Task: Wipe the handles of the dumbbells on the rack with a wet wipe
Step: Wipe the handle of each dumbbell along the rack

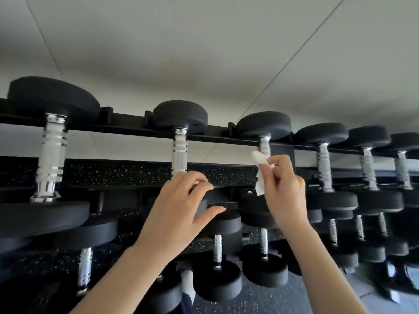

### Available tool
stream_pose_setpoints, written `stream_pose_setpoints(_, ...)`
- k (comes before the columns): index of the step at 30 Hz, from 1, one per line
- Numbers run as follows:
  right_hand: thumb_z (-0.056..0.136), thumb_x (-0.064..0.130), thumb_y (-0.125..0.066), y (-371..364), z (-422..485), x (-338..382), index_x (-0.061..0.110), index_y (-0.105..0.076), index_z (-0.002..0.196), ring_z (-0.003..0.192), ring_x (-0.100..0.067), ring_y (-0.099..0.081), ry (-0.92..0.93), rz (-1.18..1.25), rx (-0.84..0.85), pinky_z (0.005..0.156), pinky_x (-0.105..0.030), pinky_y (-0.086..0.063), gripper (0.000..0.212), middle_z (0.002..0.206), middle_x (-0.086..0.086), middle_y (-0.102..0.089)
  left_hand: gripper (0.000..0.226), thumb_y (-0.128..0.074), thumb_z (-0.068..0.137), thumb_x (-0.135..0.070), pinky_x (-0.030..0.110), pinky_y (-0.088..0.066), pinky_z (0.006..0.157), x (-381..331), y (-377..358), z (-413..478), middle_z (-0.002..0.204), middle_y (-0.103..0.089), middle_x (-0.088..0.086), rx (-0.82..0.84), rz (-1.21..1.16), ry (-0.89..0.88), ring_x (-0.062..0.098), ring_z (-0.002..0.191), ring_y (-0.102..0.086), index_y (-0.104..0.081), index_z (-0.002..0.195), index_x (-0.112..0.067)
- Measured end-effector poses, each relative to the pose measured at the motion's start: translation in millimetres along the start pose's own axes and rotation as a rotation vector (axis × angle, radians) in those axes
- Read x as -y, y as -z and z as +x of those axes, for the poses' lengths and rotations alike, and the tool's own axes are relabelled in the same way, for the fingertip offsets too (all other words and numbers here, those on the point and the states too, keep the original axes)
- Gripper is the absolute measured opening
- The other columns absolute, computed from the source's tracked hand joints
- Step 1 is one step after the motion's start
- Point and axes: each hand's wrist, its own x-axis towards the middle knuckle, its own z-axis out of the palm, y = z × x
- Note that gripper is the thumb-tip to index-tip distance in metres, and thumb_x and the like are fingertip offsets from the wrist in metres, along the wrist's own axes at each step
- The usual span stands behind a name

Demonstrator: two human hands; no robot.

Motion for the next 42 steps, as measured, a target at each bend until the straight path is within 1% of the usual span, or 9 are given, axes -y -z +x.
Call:
stream_pose_setpoints(4,0.095,0.022,-0.047,29.7,-1.6,-44.4,0.011,-0.046,0.096,0.038,-0.01,-0.044,-0.02,-0.017,-0.04,0.038,-0.035,-0.039,0.01,0.049,-0.001,-0.05,0.048,-0.045,0.09,-0.052,0.036,-0.052,0.076,-40.7,-32.7,23.1,0.105,-0.059,-0.002,0.074,0.066,-0.078,0.017,0.096,-0.057,-0.065,0.11,-0.013)
stream_pose_setpoints(8,0.096,0.021,-0.045,38.2,7.3,-89.0,0.01,-0.046,0.097,0.044,-0.015,-0.054,-0.003,0.002,0.024,0.038,-0.039,-0.045,0.01,0.057,-0.001,-0.057,0.06,-0.032,0.089,-0.059,0.037,-0.053,0.073,-67.7,-76.0,39.2,0.106,-0.061,0.0,0.199,0.259,-0.035,0.02,0.094,-0.061,-0.063,0.114,-0.015)
stream_pose_setpoints(16,0.097,0.027,-0.041,11.2,44.3,-142.4,0.014,-0.043,0.101,0.042,-0.015,-0.047,0.184,0.097,0.161,0.04,-0.038,-0.044,0.014,0.053,0.006,-0.046,0.074,-0.014,0.096,-0.064,0.038,-0.049,0.087,-100.6,-126.1,37.6,0.12,-0.059,0.001,0.204,0.35,0.152,0.021,0.11,-0.056,-0.055,0.129,-0.012)
stream_pose_setpoints(19,0.097,0.027,-0.043,-3.6,64.3,-136.0,0.012,-0.046,0.1,0.043,-0.014,-0.045,0.262,0.155,0.123,0.043,-0.036,-0.044,0.016,0.053,0.012,-0.041,0.073,-0.017,0.097,-0.063,0.038,-0.044,0.095,-114.0,-132.0,35.5,0.124,-0.057,0.003,0.174,0.404,0.204,0.022,0.116,-0.053,-0.052,0.133,-0.01)
stream_pose_setpoints(24,0.094,0.024,-0.052,-32.2,84.3,-116.8,0.009,-0.059,0.094,0.055,-0.022,-0.056,0.28,0.205,-0.047,0.046,-0.039,-0.049,0.016,0.071,0.0,-0.058,0.068,-0.03,0.096,-0.059,0.04,-0.043,0.095,-122.1,-135.8,29.3,0.124,-0.058,0.005,0.115,0.446,0.224,0.024,0.115,-0.054,-0.053,0.134,-0.008)
stream_pose_setpoints(28,0.088,0.015,-0.062,-49.3,83.4,-117.1,0.006,-0.067,0.087,0.072,-0.025,-0.057,0.219,0.2,-0.224,0.056,-0.026,-0.044,0.011,0.085,-0.01,-0.058,0.066,-0.032,0.095,-0.059,0.039,-0.044,0.093,-119.7,-137.1,25.8,0.122,-0.058,0.003,0.094,0.443,0.232,0.023,0.114,-0.052,-0.053,0.134,-0.01)
stream_pose_setpoints(31,0.084,0.009,-0.065,-52.1,80.9,-115.5,0.004,-0.07,0.084,0.08,-0.023,-0.059,0.171,0.272,-0.251,0.067,-0.019,-0.042,0.006,0.089,-0.009,-0.06,0.064,-0.034,0.094,-0.059,0.039,-0.046,0.091,-118.9,-136.4,26.5,0.12,-0.058,0.002,0.082,0.438,0.222,0.022,0.113,-0.053,-0.054,0.132,-0.011)
stream_pose_setpoints(39,0.08,0.009,-0.069,-40.4,84.0,-112.3,0.006,-0.067,0.079,0.073,-0.017,-0.058,0.045,0.426,-0.097,0.065,-0.031,-0.048,0.003,0.084,-0.004,-0.062,0.06,-0.036,0.093,-0.058,0.036,-0.049,0.085,-116.7,-140.0,26.9,0.118,-0.057,0.001,0.018,0.367,0.209,0.021,0.11,-0.052,-0.049,0.13,-0.013)
stream_pose_setpoints(42,0.079,0.01,-0.07,-30.6,78.9,-117.8,0.006,-0.066,0.08,0.073,-0.016,-0.056,0.049,0.403,0.044,0.066,-0.026,-0.047,0.006,0.083,-0.004,-0.061,0.059,-0.036,0.093,-0.058,0.037,-0.05,0.084,-115.4,-141.8,25.9,0.118,-0.057,0.001,0.01,0.346,0.214,0.022,0.11,-0.052,-0.048,0.13,-0.014)
